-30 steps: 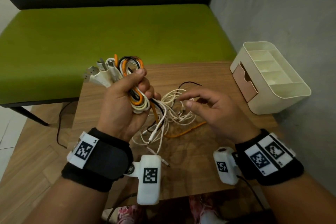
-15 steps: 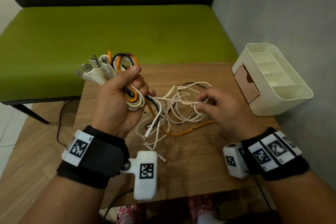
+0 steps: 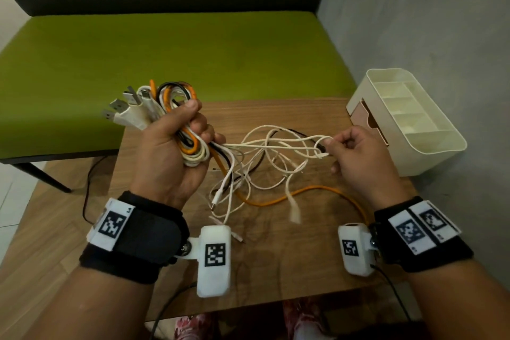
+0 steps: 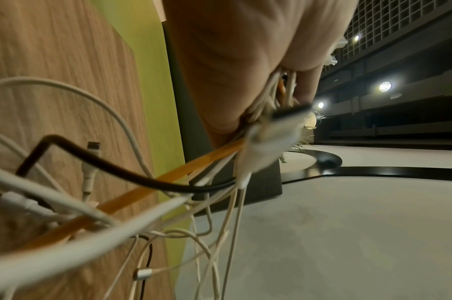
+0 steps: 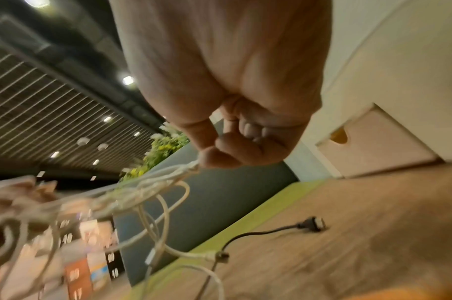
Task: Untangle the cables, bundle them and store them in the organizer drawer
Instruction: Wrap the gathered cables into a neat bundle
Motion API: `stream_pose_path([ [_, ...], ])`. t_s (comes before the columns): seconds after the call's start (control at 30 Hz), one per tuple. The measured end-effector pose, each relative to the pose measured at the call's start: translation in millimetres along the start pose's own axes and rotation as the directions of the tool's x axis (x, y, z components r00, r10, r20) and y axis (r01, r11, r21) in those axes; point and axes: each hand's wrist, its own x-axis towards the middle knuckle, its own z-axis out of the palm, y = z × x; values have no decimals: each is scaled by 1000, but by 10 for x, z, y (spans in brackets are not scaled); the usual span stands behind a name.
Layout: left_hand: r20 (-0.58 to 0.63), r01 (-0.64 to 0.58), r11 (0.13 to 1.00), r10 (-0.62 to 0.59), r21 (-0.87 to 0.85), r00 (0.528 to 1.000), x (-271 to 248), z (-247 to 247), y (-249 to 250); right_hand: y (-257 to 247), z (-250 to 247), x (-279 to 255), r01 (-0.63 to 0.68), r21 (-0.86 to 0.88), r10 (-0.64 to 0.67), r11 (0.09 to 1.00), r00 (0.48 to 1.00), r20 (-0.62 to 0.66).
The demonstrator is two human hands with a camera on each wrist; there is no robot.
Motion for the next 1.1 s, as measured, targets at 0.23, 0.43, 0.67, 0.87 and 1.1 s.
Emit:
stream_pose_path([
  [0.23,-23,-5,1000,5,1,1000,8,-30,15,-221,-170,-82,-245,607,114,756,962,247],
  [0.43,-43,-15,1000,16,22,999,17,-36,13,-227,-136,-62,-221,648,139,729,974,176],
  [0.67,-112,-47,999,49,20,993,45,-7,3,-136,-10,-54,-53,401,113,914,985,-128],
  [0.87,-115,-55,996,62,64,991,28,-3,9,-238,-61,-160,206,16,-181,978,891,-416],
  [1.1,-151,-58,997,66,57,986,17,-6,37,-359,-95,-155,-20,559,59,829,997,-51],
])
